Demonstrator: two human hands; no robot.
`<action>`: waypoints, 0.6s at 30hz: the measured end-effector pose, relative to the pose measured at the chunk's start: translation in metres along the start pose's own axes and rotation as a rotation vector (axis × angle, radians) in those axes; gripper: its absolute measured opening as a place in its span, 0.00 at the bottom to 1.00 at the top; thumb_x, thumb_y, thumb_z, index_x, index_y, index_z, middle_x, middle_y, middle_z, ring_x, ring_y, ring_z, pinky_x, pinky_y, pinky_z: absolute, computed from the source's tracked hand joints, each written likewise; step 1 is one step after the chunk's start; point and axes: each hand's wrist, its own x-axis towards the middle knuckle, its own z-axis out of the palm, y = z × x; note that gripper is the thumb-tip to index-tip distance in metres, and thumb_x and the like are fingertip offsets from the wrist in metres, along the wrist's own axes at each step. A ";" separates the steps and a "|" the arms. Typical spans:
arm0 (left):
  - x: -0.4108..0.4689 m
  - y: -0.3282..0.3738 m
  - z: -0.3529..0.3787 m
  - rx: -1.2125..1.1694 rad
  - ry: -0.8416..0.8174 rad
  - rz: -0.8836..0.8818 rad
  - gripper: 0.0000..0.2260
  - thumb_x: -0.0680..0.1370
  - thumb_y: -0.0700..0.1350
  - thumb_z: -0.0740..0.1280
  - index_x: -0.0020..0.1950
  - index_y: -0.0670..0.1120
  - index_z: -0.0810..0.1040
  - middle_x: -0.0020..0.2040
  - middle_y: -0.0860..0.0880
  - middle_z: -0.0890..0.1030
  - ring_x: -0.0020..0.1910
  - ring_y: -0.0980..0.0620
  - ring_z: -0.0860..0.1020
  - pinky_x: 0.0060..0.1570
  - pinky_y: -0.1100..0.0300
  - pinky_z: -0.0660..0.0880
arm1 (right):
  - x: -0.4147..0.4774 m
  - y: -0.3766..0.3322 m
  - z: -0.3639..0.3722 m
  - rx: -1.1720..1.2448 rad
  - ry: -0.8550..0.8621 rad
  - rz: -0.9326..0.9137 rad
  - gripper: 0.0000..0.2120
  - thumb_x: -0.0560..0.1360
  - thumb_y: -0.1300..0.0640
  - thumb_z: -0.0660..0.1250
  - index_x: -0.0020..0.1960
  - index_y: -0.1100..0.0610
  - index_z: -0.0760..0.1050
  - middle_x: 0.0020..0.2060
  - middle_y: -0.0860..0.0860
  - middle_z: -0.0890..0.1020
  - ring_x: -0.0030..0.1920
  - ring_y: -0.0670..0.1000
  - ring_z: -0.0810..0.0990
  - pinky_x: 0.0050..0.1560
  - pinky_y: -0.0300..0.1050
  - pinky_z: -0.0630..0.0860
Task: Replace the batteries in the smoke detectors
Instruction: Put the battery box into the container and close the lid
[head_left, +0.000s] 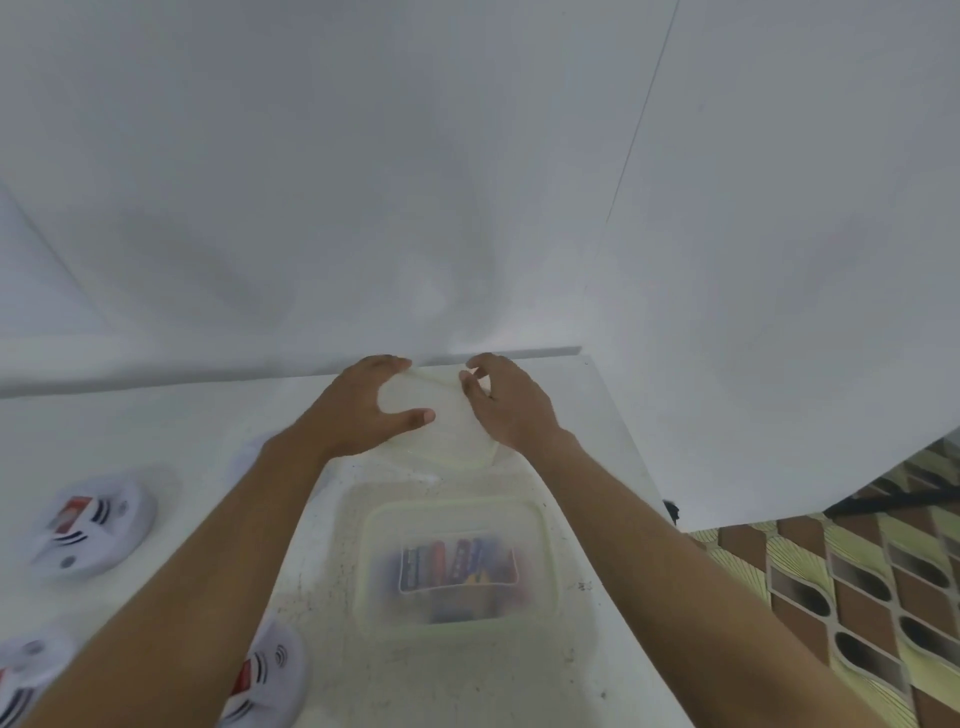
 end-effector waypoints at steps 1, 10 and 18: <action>-0.001 0.000 0.002 -0.011 0.022 -0.027 0.38 0.69 0.67 0.70 0.74 0.51 0.67 0.73 0.51 0.67 0.71 0.50 0.67 0.69 0.52 0.66 | -0.002 0.001 0.000 0.046 0.052 0.029 0.17 0.83 0.45 0.56 0.67 0.51 0.72 0.62 0.45 0.77 0.55 0.48 0.78 0.54 0.45 0.71; -0.017 0.025 0.024 0.207 0.310 -0.300 0.37 0.65 0.77 0.63 0.55 0.45 0.70 0.53 0.47 0.73 0.48 0.43 0.78 0.44 0.53 0.73 | -0.017 0.001 0.004 0.307 -0.061 0.275 0.23 0.83 0.41 0.52 0.69 0.56 0.68 0.59 0.52 0.78 0.57 0.54 0.76 0.60 0.52 0.73; -0.009 0.015 0.027 0.178 0.171 -0.077 0.42 0.66 0.76 0.56 0.71 0.51 0.67 0.71 0.49 0.70 0.70 0.45 0.67 0.65 0.44 0.67 | -0.002 0.003 0.000 0.303 -0.120 0.204 0.20 0.83 0.41 0.53 0.68 0.49 0.74 0.63 0.50 0.79 0.65 0.54 0.75 0.67 0.53 0.71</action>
